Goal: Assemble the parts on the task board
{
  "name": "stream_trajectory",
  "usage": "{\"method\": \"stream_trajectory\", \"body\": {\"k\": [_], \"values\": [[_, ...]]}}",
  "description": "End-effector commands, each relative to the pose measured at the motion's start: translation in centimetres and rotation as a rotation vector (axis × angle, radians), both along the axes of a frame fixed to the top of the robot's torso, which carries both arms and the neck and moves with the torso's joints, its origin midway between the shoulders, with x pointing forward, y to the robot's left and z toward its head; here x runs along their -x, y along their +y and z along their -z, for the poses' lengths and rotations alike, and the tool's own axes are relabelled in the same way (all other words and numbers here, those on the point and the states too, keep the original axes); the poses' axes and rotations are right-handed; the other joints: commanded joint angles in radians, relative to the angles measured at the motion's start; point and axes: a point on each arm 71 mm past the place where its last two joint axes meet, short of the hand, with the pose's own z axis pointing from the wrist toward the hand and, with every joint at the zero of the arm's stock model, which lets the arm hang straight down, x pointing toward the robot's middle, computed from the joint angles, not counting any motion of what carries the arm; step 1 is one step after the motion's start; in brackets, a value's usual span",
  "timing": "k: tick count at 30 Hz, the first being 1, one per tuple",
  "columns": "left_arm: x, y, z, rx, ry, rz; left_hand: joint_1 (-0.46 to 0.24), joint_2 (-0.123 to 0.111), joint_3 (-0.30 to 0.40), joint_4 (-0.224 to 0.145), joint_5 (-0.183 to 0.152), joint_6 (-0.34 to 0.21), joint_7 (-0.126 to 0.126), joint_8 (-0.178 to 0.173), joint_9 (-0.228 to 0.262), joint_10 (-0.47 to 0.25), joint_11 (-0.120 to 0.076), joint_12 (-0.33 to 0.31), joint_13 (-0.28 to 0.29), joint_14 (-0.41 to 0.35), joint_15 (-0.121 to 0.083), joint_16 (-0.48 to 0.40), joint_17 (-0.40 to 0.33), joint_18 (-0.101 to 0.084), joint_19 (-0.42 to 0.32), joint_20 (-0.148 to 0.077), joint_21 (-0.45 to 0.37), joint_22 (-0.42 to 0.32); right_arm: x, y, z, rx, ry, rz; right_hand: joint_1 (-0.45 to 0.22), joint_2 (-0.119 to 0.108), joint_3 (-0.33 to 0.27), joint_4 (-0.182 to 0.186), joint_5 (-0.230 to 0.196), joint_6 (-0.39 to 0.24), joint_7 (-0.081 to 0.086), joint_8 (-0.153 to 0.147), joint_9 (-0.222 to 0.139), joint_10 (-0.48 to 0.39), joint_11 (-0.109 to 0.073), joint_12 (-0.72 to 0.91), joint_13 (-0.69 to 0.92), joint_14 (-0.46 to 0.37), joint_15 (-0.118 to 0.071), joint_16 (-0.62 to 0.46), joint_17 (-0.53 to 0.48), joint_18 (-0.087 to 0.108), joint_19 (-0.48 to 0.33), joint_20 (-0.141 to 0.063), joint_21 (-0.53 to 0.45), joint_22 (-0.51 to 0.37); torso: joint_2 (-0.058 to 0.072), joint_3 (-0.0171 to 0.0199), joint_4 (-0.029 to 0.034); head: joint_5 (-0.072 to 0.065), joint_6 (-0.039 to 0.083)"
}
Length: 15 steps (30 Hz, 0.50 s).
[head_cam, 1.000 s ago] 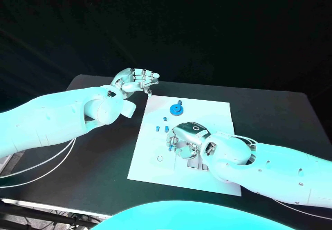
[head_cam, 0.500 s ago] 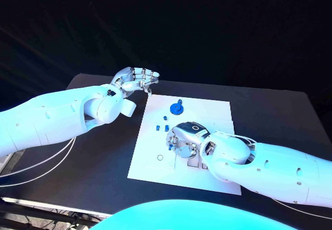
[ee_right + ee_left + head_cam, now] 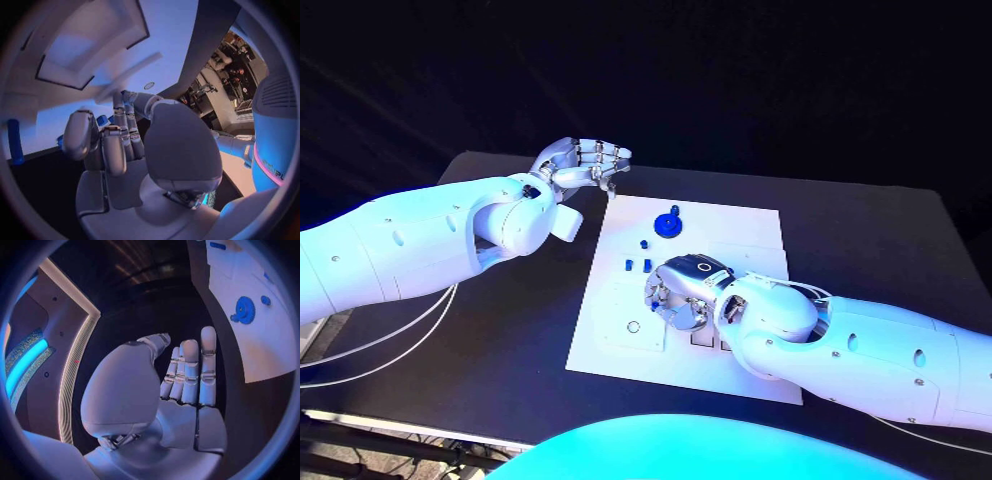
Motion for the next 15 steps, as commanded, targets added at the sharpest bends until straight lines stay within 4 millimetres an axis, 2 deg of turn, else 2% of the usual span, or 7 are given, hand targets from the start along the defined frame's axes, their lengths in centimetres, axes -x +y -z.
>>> {"method": "stream_trajectory", "body": {"k": [1, 9, 15], "values": [[0.00, -0.19, -0.13, 0.004, -0.006, 0.015, 0.003, 0.000, -0.001, -0.002, 0.002, 0.005, 0.005, 0.005, -0.001, -0.008, 0.001, 0.002, -0.001, -0.001, 0.006, 0.003, -0.001, 0.015, 0.002, 0.006, -0.006, -0.001, 0.41, 0.00, 0.73, 0.064, 0.025, -0.023, -0.031, -0.002, -0.016, -0.006, 0.017, 0.002, 0.002, 0.008, 0.009, 0.002, -0.004, -0.011, 0.003, 0.054, -0.002, 0.002, 0.006, -0.005, -0.007, 0.003, -0.007, 0.052, -0.001, -0.0006, -0.0003, 0.000, -0.001], [-0.01, -0.15, -0.11, 0.002, -0.004, 0.014, 0.003, 0.000, -0.001, -0.002, 0.002, 0.005, 0.005, 0.005, -0.001, -0.008, 0.001, 0.002, -0.001, -0.001, 0.006, 0.003, -0.001, 0.015, 0.002, 0.006, -0.006, -0.001, 0.34, -0.23, 0.78, 0.064, 0.029, -0.011, -0.055, -0.010, -0.039, -0.008, 0.029, -0.019, 0.008, -0.001, 0.012, -0.009, 0.002, -0.025, 0.003, 0.053, 0.002, 0.000, 0.000, -0.004, -0.010, 0.006, -0.017, 0.049, -0.001, -0.0008, -0.0004, 0.000, -0.003], [0.00, -0.13, -0.10, -0.003, -0.004, 0.017, 0.003, 0.000, -0.001, -0.002, 0.002, 0.005, 0.005, 0.005, -0.001, -0.008, 0.001, 0.002, -0.001, -0.001, 0.006, 0.003, -0.001, 0.015, 0.002, 0.006, -0.006, -0.001, 0.25, -0.26, 0.74, 0.057, 0.023, -0.001, -0.065, -0.016, -0.050, -0.009, 0.028, -0.046, 0.017, -0.020, 0.007, -0.020, 0.009, -0.034, 0.006, 0.052, 0.007, 0.001, 0.001, -0.002, -0.016, 0.011, -0.032, 0.043, -0.001, -0.0006, -0.0003, -0.001, -0.003]]}}
